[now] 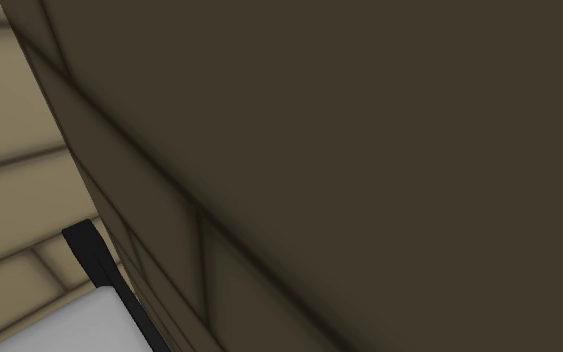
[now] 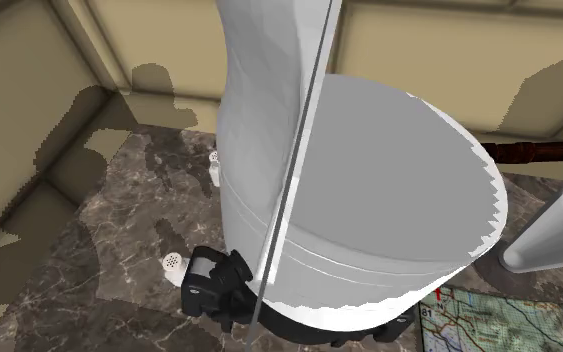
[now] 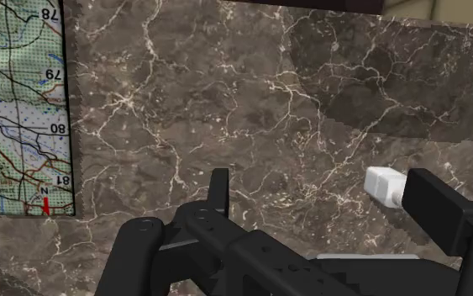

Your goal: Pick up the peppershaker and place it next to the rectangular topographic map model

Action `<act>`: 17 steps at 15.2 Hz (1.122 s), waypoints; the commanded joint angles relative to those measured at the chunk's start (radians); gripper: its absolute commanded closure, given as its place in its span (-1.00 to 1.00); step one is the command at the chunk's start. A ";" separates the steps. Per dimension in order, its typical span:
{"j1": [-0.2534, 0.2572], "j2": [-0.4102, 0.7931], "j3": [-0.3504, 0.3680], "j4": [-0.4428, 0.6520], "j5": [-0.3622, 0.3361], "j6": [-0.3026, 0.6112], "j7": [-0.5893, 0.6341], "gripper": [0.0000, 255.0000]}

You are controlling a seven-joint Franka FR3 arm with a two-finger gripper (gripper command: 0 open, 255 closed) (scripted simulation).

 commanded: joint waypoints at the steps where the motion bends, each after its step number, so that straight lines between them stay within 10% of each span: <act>1: 0.000 0.000 0.000 0.000 0.000 0.000 0.000 -1.00; 17: -0.009 0.484 0.305 0.179 0.060 0.398 0.474 -1.00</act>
